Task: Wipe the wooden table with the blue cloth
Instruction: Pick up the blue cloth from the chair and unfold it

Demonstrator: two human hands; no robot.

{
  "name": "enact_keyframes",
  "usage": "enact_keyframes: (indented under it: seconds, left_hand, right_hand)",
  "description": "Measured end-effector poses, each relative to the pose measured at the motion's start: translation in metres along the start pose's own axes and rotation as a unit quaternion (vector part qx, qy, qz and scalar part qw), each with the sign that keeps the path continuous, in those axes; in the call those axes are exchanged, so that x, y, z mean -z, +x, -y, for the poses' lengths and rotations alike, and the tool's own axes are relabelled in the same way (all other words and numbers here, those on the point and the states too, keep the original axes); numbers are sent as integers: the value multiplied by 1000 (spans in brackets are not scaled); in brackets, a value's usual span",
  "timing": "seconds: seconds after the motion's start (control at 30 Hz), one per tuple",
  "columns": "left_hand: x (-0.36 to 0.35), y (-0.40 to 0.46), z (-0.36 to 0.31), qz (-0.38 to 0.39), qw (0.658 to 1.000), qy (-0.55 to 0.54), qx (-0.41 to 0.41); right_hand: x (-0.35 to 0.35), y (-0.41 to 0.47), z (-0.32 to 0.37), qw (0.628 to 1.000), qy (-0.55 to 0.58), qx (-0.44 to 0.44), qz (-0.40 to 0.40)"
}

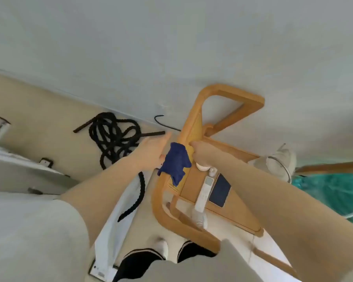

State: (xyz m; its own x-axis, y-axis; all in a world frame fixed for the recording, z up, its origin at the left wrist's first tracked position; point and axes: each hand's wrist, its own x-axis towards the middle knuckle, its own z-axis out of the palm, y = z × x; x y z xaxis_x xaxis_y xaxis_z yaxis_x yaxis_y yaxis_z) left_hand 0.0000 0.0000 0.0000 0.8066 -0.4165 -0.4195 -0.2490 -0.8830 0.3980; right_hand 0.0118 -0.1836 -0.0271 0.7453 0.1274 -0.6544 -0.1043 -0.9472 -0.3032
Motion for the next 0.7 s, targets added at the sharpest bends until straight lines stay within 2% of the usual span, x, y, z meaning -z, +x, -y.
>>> enact_keyframes:
  seconds: [0.07,0.17,0.2,0.23,0.27,0.33,0.37,0.4,0.43,0.47,0.53,0.6,0.7]
  left_hand:
    - [0,9,9,1,997,-64,53]
    - [-13,16,23,-18,979,-158,131]
    - [-18,18,27,-23,973,-178,147]
    - [-21,20,27,-24,969,-189,155]
    - [-25,21,28,-18,968,-197,154]
    - [-32,19,28,19,966,-207,155]
    - [-34,18,27,36,966,-205,151]
    - [-36,18,26,46,969,-197,142]
    - [-37,17,24,51,973,-182,130]
    - [-34,18,21,49,982,-149,106]
    - [-27,19,13,24,996,-77,46]
    - [-21,18,3,11,999,-23,-41]
    - [-14,14,-15,33,990,-21,-134]
  right_hand:
    - [0,27,9,1000,2,18,20]
    - [-17,54,20,997,52,-12,53]
    - [-24,63,19,997,37,-17,65]
    - [-34,71,19,995,-47,12,85]
    - [-38,75,15,994,-36,-1,102]
    - [-44,88,6,986,-46,44,155]
    - [-38,86,2,986,-83,78,122]
    - [-36,80,2,988,-8,81,133]
    - [-27,74,8,984,126,13,126]
    - [-19,70,8,979,172,27,103]
    - [4,39,10,978,161,105,77]
    - [19,7,7,965,170,179,86]
    - [31,-49,-3,960,169,195,107]
